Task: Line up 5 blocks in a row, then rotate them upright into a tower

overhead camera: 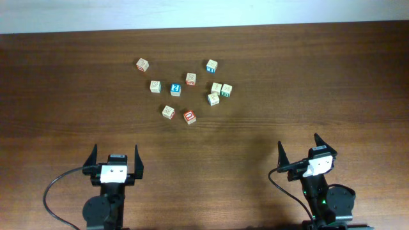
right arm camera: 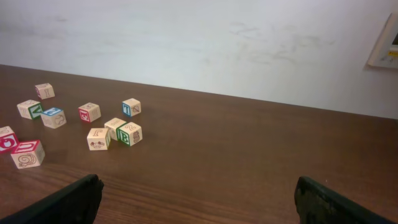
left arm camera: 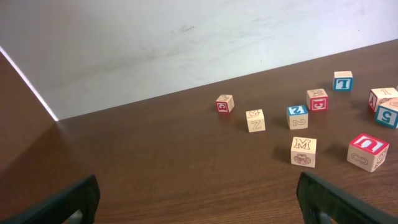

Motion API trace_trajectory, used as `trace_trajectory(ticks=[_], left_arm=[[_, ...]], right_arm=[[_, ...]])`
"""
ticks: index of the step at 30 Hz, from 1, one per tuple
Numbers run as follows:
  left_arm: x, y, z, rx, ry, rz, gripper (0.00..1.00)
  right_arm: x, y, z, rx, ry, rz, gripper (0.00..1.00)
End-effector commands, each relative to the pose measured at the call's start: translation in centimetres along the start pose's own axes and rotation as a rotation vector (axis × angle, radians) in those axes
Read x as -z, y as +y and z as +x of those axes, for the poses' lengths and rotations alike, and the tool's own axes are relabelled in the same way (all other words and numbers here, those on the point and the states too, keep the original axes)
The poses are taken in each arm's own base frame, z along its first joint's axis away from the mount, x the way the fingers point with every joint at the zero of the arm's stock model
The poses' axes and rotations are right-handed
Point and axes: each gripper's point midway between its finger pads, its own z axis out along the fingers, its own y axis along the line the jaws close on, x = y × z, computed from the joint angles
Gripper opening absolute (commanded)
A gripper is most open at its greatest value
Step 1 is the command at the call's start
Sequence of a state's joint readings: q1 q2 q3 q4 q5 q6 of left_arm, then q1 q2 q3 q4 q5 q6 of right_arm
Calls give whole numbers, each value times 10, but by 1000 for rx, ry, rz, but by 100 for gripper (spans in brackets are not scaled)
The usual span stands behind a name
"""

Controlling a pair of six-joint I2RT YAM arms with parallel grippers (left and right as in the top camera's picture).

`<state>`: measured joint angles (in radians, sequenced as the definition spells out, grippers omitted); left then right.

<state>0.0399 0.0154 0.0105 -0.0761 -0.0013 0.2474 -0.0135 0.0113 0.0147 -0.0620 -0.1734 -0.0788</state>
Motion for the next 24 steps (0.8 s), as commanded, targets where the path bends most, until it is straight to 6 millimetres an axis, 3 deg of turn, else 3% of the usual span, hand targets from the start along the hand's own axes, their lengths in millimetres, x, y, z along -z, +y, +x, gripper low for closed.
trace_trajectory(ticks=[1, 13, 18, 21, 24], left_arm=[[0, 0, 1, -16, 2, -3, 99], [0, -1, -3, -15, -16, 6, 99], [4, -21, -30, -23, -134, 130, 99], [13, -14, -71, -36, -267, 116, 99], [16, -11, -84, -33, -237, 127, 99]], right_arm=[[0, -3, 3, -5, 4, 18, 98], [0, -2, -2, -2, -16, 8, 98], [0, -2, -14, 7, -64, 8, 98], [3, -3, -27, 12, -94, 11, 98], [8, -4, -52, 21, -141, 14, 98]])
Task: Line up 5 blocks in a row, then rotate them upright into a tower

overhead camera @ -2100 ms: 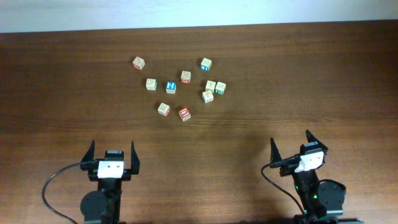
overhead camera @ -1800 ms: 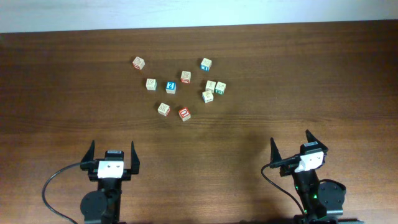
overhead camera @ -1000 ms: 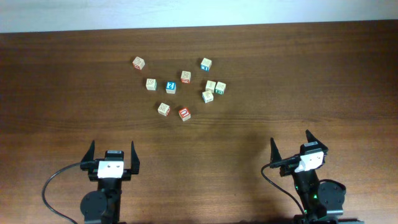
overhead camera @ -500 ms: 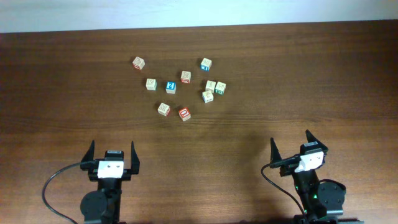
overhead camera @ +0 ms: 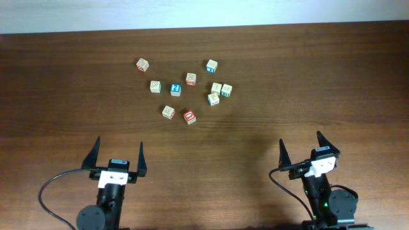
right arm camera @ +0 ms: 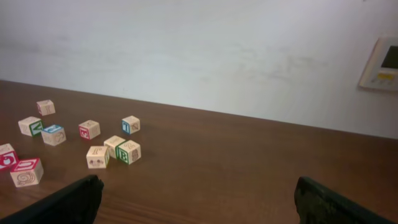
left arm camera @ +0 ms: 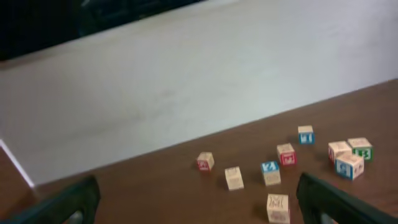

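Note:
Several wooden letter blocks lie loosely grouped on the far middle of the table, among them a red-edged block (overhead camera: 190,116), a blue-edged block (overhead camera: 175,89) and a plain block (overhead camera: 168,112). My left gripper (overhead camera: 119,143) is open near the front left, well short of the blocks, with nothing between its fingers. My right gripper (overhead camera: 299,138) is open at the front right, also holding nothing. In the left wrist view the left gripper (left arm camera: 198,190) faces the blocks, the M block (left arm camera: 278,208) nearest. The right gripper (right arm camera: 199,186) sees a green-edged B block (right arm camera: 129,151) far to the left.
The brown wooden table (overhead camera: 332,76) ends at a white wall (right arm camera: 199,56) behind the blocks. A pale wall panel (right arm camera: 380,63) shows at the right in the right wrist view. Black cables run from both arm bases at the front edge.
My left gripper has risen and tilted, so its view shows more wall and the blocks look smaller. The right wrist view has shifted slightly upward. No block has moved; both grippers stay open.

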Motion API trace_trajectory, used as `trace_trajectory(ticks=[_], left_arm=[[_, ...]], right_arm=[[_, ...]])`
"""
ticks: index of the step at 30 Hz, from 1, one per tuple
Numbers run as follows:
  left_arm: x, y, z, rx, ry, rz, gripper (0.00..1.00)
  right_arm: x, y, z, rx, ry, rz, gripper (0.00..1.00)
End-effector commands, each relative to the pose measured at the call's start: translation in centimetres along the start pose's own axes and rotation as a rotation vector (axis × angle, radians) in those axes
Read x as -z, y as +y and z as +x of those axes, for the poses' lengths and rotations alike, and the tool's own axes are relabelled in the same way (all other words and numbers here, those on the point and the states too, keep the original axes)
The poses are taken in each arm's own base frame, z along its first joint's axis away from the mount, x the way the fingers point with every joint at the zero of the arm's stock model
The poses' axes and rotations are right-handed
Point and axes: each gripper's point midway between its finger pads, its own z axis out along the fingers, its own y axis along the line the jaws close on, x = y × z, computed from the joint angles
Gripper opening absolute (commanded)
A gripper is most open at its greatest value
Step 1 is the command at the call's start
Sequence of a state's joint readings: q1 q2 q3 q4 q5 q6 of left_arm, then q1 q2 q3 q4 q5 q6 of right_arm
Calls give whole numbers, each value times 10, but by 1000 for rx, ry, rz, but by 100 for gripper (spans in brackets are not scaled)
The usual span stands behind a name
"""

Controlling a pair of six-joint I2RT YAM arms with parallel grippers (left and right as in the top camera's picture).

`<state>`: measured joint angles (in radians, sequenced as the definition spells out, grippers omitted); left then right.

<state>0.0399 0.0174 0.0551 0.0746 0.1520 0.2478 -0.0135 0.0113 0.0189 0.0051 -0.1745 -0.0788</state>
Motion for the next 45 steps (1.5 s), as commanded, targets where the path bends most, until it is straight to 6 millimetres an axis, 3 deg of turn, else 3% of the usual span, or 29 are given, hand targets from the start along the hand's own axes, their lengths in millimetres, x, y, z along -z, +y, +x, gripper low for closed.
trace_trajectory(ticks=[1, 4, 8, 13, 19, 21, 25, 28, 31, 33, 36, 37, 39, 40, 41, 45], left_arm=[[-1, 0, -29, -12, 7, 46, 99], [-6, 4, -47, -1, 66, 66, 99], [-25, 10, -72, 24, 186, 122, 99], [-71, 6, -86, 86, 388, 255, 99], [-130, 6, -59, 182, 745, 362, 99], [-154, 1, -38, 224, 878, 408, 99], [-171, -25, -17, 348, 978, 559, 99], [-169, -40, -7, 422, 1017, 628, 99], [-162, -42, -4, 450, 1058, 625, 99], [-161, -42, -3, 452, 1062, 626, 99], [-174, -32, -4, 474, 1030, 567, 99], [-178, -19, 2, 535, 1056, 461, 99], [-178, 28, 25, 637, 1134, 136, 99], [-173, 55, 37, 667, 1163, -37, 99], [-170, 68, 41, 659, 1168, -104, 99], [-165, 88, 48, 620, 1179, -206, 99]], right_arm=[[7, -4, -46, 12, -89, 11, 98], [9, 2, -78, 20, -120, -32, 98], [2, 4, -105, 4, -44, -67, 98], [-25, 2, -128, -44, 162, -113, 98], [-66, -1, -112, -127, 492, -153, 98], [-83, 1, -96, -177, 656, -188, 98], [-99, 8, -70, -264, 903, -245, 98], [-115, 14, -44, -341, 1029, -282, 98], [-136, 45, -20, -437, 1066, -428, 100], [-150, 67, -6, -395, 1096, -422, 97], [-178, 110, -3, -220, 1119, -358, 96], [-187, 124, -3, -182, 1116, -342, 96], [-207, 166, -5, -146, 1104, -378, 91], [-216, 190, 3, -137, 1103, -406, 86], [-220, 206, 14, -137, 1107, -416, 82], [-223, 255, 61, -110, 1145, -449, 70]])
